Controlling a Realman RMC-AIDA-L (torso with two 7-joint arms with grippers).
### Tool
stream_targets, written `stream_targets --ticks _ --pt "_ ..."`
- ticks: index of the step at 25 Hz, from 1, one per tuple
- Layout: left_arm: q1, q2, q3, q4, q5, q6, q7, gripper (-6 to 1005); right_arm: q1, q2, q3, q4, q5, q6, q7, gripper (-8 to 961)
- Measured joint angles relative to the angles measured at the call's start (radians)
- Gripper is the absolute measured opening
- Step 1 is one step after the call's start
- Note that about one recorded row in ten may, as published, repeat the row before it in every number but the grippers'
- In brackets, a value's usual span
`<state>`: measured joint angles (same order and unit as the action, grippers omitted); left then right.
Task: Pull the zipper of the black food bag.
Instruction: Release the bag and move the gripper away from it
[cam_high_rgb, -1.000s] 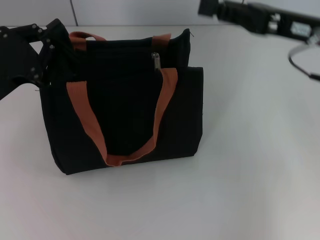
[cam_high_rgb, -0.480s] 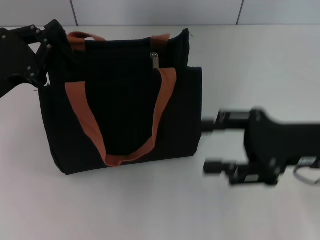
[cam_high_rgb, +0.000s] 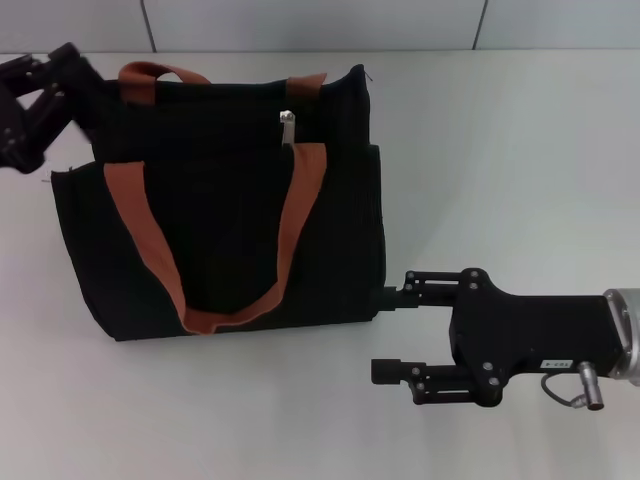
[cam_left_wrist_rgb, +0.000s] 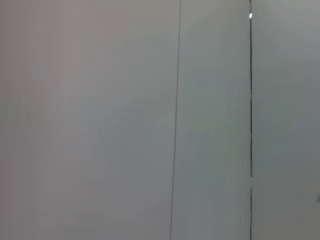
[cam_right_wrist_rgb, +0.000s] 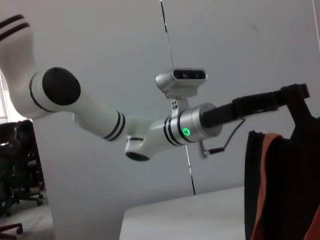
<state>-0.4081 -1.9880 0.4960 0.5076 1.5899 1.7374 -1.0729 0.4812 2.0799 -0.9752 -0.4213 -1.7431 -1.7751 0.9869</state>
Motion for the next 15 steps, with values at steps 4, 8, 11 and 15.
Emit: stream_targets --ticks 4,8,11,15 --pt "0.011 0.057 0.002 0.035 0.068 0.042 -0.11 132 0.009 0.001 0.0 0.005 -0.004 0.021 -0.003 676" --pt "0.019 0.096 0.003 0.123 0.155 0.103 -0.226 263 0.019 0.004 -0.001 0.014 -0.005 0.042 -0.004 676" --pt "0.02 0.114 0.002 0.196 0.21 0.139 -0.31 390 0.028 0.004 -0.001 0.025 -0.005 0.061 -0.005 676" --pt "0.014 0.135 -0.009 0.249 0.236 0.211 -0.393 587 0.042 0.005 0.0 0.041 -0.006 0.079 -0.005 677"
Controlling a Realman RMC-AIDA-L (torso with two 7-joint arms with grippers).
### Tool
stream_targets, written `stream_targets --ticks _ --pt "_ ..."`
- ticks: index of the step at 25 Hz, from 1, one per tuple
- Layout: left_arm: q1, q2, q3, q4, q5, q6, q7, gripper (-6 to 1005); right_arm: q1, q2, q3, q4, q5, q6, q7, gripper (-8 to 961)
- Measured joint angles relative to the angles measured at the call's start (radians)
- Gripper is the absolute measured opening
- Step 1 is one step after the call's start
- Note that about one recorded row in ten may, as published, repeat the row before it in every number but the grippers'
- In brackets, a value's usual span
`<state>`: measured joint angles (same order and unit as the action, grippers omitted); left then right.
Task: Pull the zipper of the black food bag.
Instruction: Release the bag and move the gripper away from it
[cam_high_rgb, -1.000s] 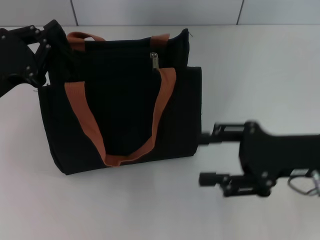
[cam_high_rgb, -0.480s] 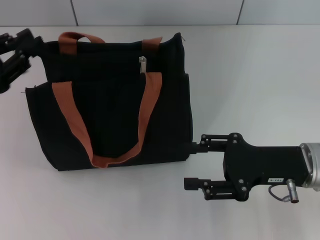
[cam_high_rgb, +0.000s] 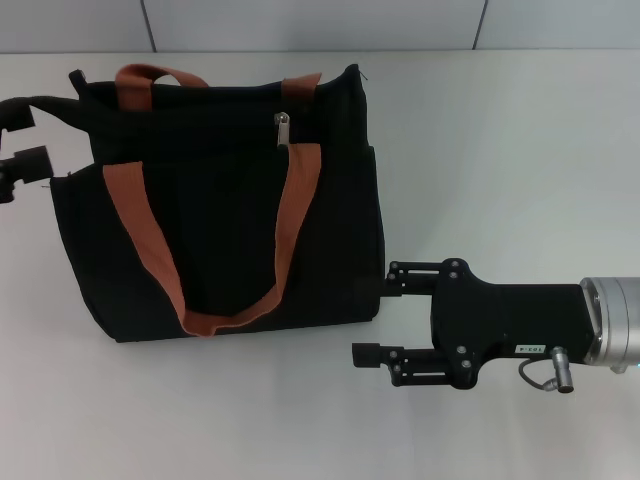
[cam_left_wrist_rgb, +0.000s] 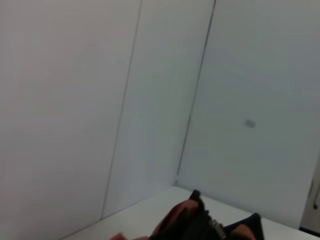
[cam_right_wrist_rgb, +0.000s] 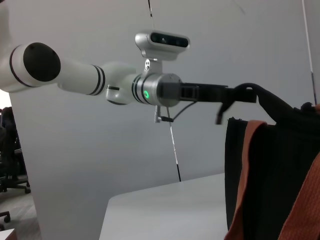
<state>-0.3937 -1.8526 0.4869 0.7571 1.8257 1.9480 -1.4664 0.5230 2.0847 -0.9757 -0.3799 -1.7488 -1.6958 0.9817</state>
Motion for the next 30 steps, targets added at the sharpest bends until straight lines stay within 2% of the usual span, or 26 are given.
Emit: stream_targets --ticks 3,6,7,11,12,13,14,15,16,19,27,30 --pt "-0.001 0.001 -0.046 -0.011 -0.037 0.047 -0.006 758 0.003 0.0 0.0 0.005 0.0 0.004 0.0 677" --pt "0.004 -0.02 -0.061 -0.068 -0.106 0.061 0.041 792 0.004 0.0 0.0 0.007 0.0 0.011 0.0 677" --pt "0.006 -0.034 -0.06 -0.09 -0.122 0.061 0.075 803 0.004 0.0 0.0 0.008 0.0 0.013 -0.001 677" --pt "0.015 -0.116 -0.071 -0.19 -0.167 0.06 0.298 836 0.006 0.001 0.0 0.014 0.0 0.024 -0.002 677" --pt "0.015 -0.116 -0.071 -0.19 -0.167 0.06 0.298 836 0.006 0.001 0.0 0.014 0.0 0.024 -0.002 677" --pt "0.023 -0.146 -0.074 -0.225 -0.191 0.06 0.385 835 0.008 0.001 0.0 0.014 0.0 0.024 -0.002 677" --pt "0.023 -0.146 -0.074 -0.225 -0.191 0.06 0.385 834 0.011 0.001 0.0 0.015 0.0 0.025 -0.002 677" --pt "0.033 -0.179 -0.076 -0.267 -0.219 0.06 0.484 834 0.013 0.001 0.0 0.016 0.0 0.025 -0.002 677" --pt "0.036 -0.196 -0.075 -0.285 -0.227 0.06 0.535 833 0.015 0.001 0.0 0.017 0.0 0.026 -0.003 677" --pt "0.04 -0.212 -0.074 -0.322 -0.233 0.061 0.607 831 0.019 0.001 -0.001 0.018 0.0 0.028 -0.003 677" --pt "0.046 -0.208 -0.061 -0.355 -0.242 0.065 0.652 831 0.021 0.002 -0.001 0.026 0.001 0.033 -0.003 677" --pt "0.049 -0.212 -0.067 -0.358 -0.27 0.065 0.719 831 0.023 0.002 -0.001 0.031 0.003 0.033 -0.003 677"
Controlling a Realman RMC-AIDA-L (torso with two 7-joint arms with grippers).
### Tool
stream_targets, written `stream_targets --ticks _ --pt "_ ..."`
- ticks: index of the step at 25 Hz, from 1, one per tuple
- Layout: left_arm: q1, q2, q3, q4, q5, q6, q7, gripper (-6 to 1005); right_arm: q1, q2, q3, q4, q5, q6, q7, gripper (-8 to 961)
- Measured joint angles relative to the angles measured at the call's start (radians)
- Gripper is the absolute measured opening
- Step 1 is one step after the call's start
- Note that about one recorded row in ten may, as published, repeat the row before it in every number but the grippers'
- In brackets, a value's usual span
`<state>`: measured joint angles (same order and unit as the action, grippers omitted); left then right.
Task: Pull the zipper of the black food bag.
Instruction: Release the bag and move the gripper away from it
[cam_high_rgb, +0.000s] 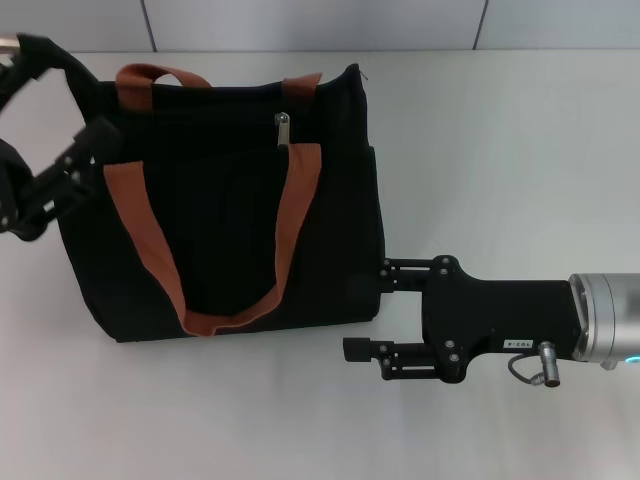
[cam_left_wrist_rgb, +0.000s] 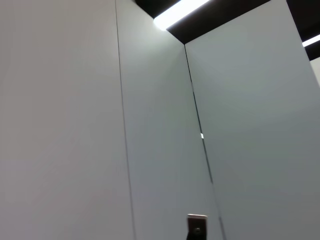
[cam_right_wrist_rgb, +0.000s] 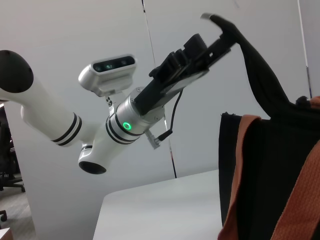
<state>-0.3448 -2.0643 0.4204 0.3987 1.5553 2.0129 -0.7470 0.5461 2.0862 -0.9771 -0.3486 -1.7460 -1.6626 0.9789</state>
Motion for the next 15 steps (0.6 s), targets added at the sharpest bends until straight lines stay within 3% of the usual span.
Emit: stream_targets --ticks 2,3,8,15 --pt "0.0 0.0 0.0 0.0 0.0 0.0 0.0 832 0.0 0.0 0.0 0.0 0.0 0.0 0.0 677" --pt "0.007 -0.003 -0.001 -0.006 -0.053 -0.003 0.131 832 0.0 0.0 0.0 0.0 0.001 0.0 0.0 678" --pt "0.017 -0.004 -0.001 -0.035 -0.113 -0.003 0.294 830 0.0 0.0 0.0 0.001 0.004 0.0 0.0 678" --pt "0.028 -0.008 0.0 -0.065 -0.208 0.001 0.361 829 -0.002 0.0 0.002 0.0 0.005 0.013 0.0 678"
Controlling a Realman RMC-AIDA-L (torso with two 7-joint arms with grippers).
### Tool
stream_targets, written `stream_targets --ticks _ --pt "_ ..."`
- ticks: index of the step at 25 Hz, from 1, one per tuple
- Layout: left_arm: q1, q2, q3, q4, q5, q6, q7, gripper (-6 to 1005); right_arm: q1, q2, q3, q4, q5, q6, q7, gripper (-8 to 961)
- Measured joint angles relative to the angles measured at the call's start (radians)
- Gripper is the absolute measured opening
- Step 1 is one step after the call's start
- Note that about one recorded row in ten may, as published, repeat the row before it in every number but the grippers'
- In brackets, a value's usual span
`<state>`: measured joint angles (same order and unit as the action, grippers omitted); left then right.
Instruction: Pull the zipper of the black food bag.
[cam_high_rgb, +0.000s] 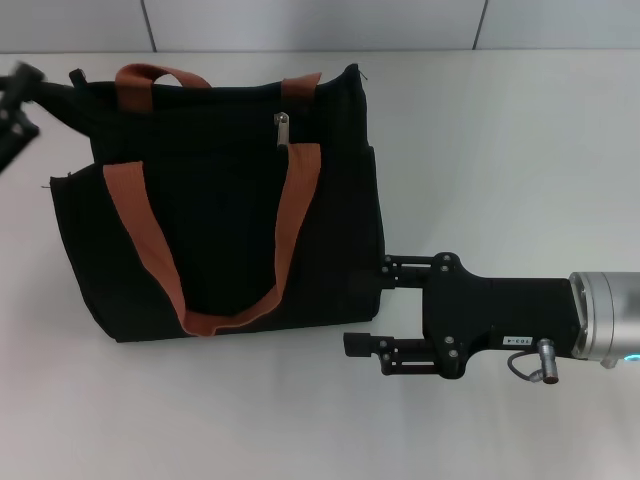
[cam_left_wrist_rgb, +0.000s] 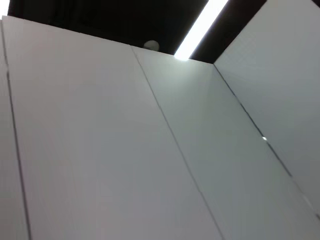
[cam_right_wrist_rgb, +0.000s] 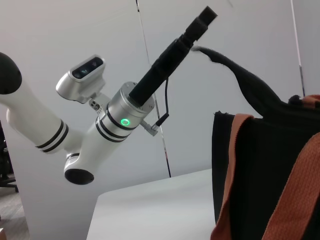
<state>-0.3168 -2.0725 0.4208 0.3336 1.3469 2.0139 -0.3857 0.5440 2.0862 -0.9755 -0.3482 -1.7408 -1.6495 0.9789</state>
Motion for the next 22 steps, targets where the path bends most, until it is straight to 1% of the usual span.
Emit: stream_targets --ticks 4,8,10,13,15,16,17,18,20,22 --pt "0.003 0.001 0.007 -0.021 -0.046 0.0 0.009 829 0.002 0.0 0.0 0.0 0.0 0.003 0.0 678" --pt "0.0 0.007 0.056 0.004 -0.057 0.001 -0.158 829 0.002 0.0 0.0 0.0 0.0 0.014 0.001 678" --pt "-0.005 0.008 0.1 0.034 -0.058 0.002 -0.267 828 0.002 0.0 0.0 0.0 0.0 0.015 0.001 678" --pt "-0.01 0.012 0.193 0.078 -0.052 0.001 -0.403 828 0.004 0.0 0.0 0.0 0.0 0.021 0.002 678" --pt "-0.011 0.02 0.287 0.108 -0.042 0.001 -0.459 828 0.005 0.0 0.0 0.0 -0.001 0.025 0.002 678" --pt "-0.011 0.03 0.362 0.127 -0.032 0.0 -0.486 828 0.005 0.0 0.0 0.0 -0.002 0.025 0.002 678" --pt "-0.011 0.03 0.362 0.127 -0.032 0.0 -0.486 828 0.005 0.0 0.0 0.0 -0.003 0.021 0.001 678" --pt "-0.013 0.048 0.465 0.141 -0.002 -0.001 -0.523 828 0.002 0.0 -0.001 0.0 -0.004 0.003 -0.011 678" --pt "-0.02 0.059 0.517 0.141 0.037 -0.002 -0.55 827 0.0 0.0 -0.001 0.0 -0.004 -0.008 -0.02 678" --pt "-0.037 0.069 0.541 0.137 0.14 -0.007 -0.582 827 -0.003 0.0 -0.002 0.001 -0.006 -0.031 -0.033 678"
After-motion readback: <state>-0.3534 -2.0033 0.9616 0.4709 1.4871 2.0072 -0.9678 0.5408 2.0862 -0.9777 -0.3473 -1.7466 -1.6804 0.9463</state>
